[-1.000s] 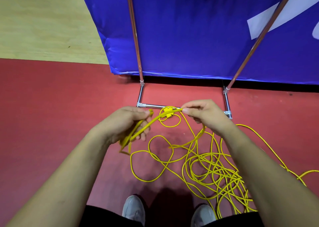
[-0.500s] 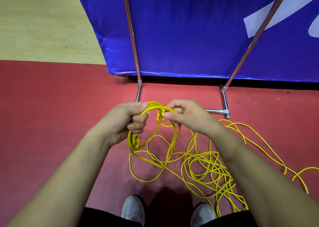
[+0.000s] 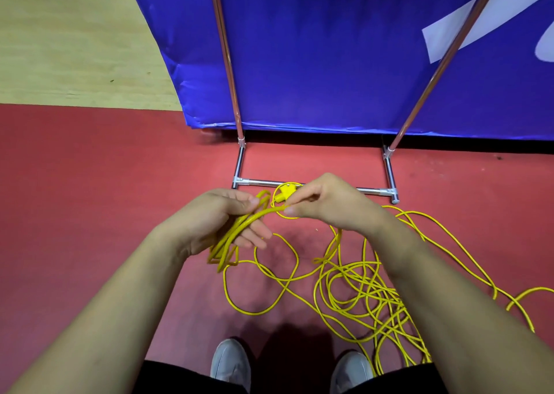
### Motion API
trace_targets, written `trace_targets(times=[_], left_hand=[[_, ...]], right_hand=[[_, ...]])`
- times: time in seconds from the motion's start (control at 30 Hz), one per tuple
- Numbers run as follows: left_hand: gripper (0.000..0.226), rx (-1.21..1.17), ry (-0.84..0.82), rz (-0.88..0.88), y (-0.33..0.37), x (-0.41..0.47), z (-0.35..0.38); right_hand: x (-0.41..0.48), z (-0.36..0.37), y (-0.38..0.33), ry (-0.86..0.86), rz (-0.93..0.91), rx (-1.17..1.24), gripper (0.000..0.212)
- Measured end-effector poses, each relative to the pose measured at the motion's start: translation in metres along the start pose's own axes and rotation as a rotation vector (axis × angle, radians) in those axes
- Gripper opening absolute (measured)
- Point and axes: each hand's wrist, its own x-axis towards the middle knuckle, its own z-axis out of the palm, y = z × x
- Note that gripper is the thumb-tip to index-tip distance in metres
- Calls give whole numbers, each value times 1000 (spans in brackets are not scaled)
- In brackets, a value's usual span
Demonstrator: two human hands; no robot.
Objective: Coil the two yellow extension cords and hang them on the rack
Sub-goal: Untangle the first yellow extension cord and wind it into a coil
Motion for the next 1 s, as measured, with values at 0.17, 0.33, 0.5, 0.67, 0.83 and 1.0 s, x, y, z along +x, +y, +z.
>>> trace_targets(times=[0.17, 0.33, 0.5, 0.67, 0.83, 1.0], left_hand=[[21, -9, -31, 119, 0, 5, 5], [31, -292, 36, 160, 11, 0, -10], [19, -33, 61, 2, 5, -2, -10], [18, 13, 5, -34, 2, 0, -7], [27, 32, -72, 61, 2, -2, 3], [46, -28, -57, 123, 5, -2, 9]], right_hand=[[7, 17, -6, 9, -83, -50, 17], [-3, -10, 51, -22, 113, -7, 16], [-7, -14, 57, 101, 146, 182, 14], [4, -6, 35, 83, 57, -28, 13], [8, 9, 9, 86, -82, -111, 10], [6, 9, 5, 105, -108, -114, 10]])
